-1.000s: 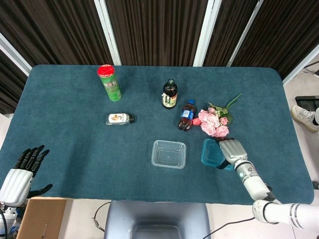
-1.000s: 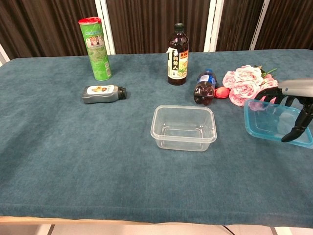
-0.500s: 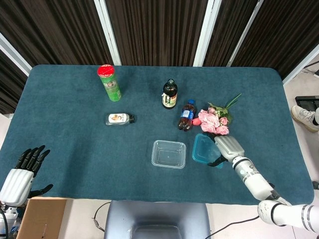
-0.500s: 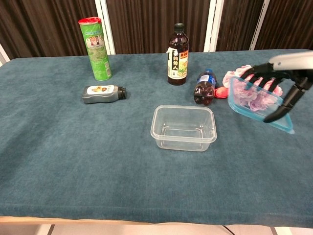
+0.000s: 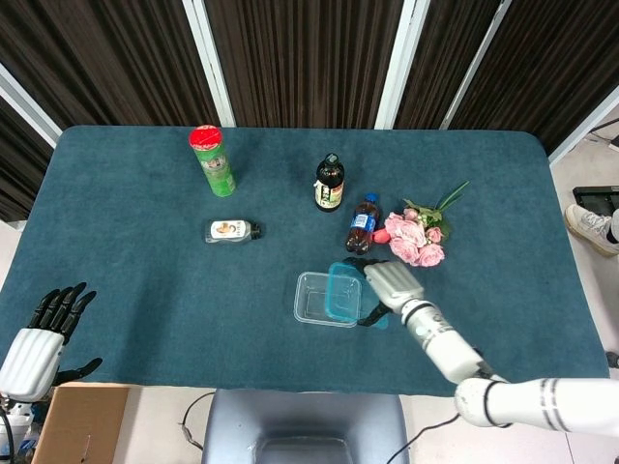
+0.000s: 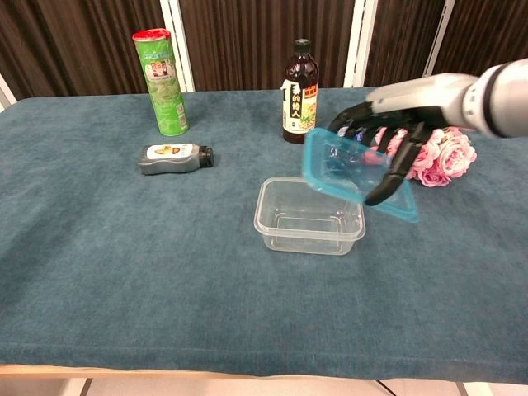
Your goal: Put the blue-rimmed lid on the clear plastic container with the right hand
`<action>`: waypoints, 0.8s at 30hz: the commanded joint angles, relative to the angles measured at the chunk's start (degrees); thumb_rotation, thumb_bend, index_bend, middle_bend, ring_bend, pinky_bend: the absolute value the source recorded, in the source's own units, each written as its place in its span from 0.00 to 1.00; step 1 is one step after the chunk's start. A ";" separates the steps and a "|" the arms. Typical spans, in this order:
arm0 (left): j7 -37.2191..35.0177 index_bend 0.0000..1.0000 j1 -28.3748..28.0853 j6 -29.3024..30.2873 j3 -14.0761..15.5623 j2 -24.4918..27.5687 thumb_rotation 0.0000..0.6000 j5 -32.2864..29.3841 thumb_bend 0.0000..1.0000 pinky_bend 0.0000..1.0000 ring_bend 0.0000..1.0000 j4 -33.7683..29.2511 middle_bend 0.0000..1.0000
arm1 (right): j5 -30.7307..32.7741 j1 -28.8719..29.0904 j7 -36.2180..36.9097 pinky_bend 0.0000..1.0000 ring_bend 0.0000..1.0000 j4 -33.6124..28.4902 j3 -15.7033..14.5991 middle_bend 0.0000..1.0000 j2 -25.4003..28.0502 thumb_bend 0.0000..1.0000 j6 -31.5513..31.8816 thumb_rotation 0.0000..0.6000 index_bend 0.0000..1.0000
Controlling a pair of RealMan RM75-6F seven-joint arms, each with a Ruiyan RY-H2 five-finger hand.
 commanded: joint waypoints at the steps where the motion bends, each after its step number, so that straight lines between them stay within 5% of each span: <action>1: -0.23 0.00 0.11 0.23 -0.01 0.12 1.00 0.02 0.44 0.08 0.00 0.11 0.00 | 5.34 4.09 -5.06 0.57 0.61 0.29 0.27 0.68 -5.21 0.32 5.11 1.00 0.89; 24: -0.39 0.00 0.11 0.12 0.06 0.23 1.00 0.15 0.44 0.08 0.00 0.15 0.00 | 8.14 5.39 -8.87 0.55 0.61 5.14 0.91 0.68 -12.30 0.32 9.21 1.00 0.88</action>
